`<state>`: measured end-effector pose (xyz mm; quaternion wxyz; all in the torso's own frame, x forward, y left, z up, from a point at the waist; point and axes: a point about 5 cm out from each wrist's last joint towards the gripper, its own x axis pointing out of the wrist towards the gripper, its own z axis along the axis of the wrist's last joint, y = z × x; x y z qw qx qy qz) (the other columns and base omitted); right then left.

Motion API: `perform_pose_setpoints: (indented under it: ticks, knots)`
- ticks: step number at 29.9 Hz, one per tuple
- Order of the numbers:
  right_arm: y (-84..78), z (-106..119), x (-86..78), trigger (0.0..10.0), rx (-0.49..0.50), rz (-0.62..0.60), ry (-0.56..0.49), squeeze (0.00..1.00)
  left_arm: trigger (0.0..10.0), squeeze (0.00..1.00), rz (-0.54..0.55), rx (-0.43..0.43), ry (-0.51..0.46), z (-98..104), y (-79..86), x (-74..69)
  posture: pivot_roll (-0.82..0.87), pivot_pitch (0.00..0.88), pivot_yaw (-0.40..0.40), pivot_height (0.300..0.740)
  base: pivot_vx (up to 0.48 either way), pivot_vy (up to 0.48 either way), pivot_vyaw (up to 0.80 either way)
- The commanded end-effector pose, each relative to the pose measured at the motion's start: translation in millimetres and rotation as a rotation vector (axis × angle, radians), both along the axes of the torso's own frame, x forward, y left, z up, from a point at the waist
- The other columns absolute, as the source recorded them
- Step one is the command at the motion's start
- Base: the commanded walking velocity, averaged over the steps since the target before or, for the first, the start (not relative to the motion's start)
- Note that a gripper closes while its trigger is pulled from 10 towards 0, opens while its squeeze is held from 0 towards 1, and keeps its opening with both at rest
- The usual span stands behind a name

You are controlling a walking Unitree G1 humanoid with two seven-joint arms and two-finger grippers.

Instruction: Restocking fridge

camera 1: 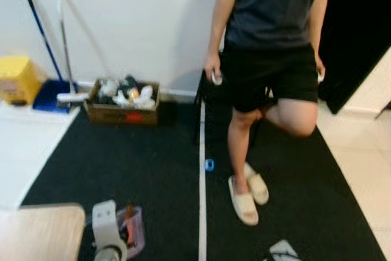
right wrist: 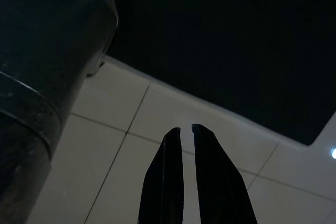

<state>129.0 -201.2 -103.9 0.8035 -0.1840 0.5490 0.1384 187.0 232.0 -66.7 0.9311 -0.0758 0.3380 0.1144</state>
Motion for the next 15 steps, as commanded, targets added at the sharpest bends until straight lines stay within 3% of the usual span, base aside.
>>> perform_pose_setpoints:
  ticks: [1, 15]
  knots:
    - [-6.7, 0.7, -1.0, 10.0, -0.016, -0.007, 0.006, 0.0, 10.0, 0.0, -0.017, -0.004, -0.006, 0.3, -4.5, 2.3, 0.07, 0.004, -0.084, 0.74, 0.292, 0.0, 0.0]
    - [-6.9, 0.9, -0.4, 10.0, -0.016, -0.009, 0.006, 0.0, 10.0, 0.0, -0.018, -0.005, -0.005, 0.2, -5.0, 2.6, 0.07, 0.002, -0.084, 0.74, 0.293, 0.0, 0.0]
